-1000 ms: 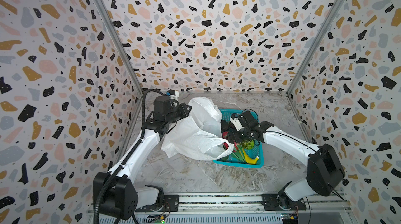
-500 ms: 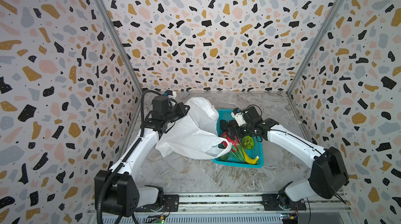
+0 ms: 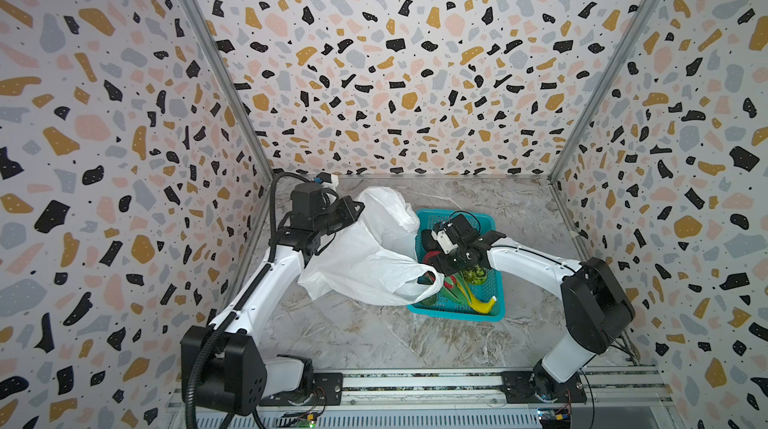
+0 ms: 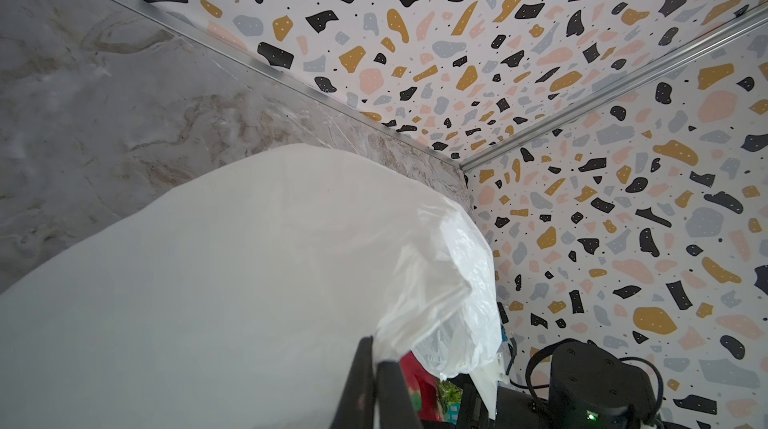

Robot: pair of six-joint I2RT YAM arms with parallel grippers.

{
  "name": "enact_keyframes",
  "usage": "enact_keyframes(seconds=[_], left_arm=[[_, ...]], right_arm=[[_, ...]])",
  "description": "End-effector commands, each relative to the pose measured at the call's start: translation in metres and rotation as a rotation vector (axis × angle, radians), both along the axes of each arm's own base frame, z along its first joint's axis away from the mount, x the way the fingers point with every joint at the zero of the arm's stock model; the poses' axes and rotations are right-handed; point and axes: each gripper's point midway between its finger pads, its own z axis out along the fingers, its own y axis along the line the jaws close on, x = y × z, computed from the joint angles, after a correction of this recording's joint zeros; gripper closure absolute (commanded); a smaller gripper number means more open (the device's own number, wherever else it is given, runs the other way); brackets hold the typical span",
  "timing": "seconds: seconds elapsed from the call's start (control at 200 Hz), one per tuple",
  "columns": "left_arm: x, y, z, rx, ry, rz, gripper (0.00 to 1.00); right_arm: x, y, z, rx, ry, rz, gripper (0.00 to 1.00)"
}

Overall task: Place the fruits into the plastic bag
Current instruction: 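Lift bag open with left gripper while right grasps red dragon fruit, then lift the dragon fruit with the right gripper toward the bag opening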

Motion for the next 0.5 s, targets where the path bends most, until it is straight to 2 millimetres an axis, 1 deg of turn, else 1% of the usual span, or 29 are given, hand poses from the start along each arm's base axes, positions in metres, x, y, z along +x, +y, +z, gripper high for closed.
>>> enact_keyframes(seconds=[0.0,0.16,0.27,0.315,0.39,0.446,0.496], left_arm=[[0.0,-0.002,0.014,-0.021,-0.054,-0.018,1.0],[0.0,-0.003,0.013,-0.026,-0.05,-0.021,1.0],[0.0,-0.004,0.014,-0.028,-0.053,-0.026,1.0],[0.0,-0.004,0.014,-0.027,-0.053,-0.027,1.0],[0.0,-0.004,0.013,-0.027,-0.052,-0.025,1.0],[-0.001,-0.004,0.013,-0.027,-0.05,-0.026,1.0],[0.0,-0.004,0.013,-0.028,-0.051,-0.025,1.0]], right_arm=[[-0.005,-0.007,-0.019,-0.071,0.028,-0.026,0.01],[-0.007,-0.005,-0.037,-0.14,0.056,-0.027,0.01],[-0.006,-0.004,-0.044,-0.163,0.07,-0.025,0.01],[-0.007,-0.002,-0.044,-0.157,0.075,-0.02,0.0],[-0.007,0.007,-0.035,-0.098,0.07,0.006,0.16],[-0.005,0.013,-0.023,-0.046,0.05,0.017,0.29],[-0.001,0.017,-0.007,-0.001,0.018,0.017,0.4]])
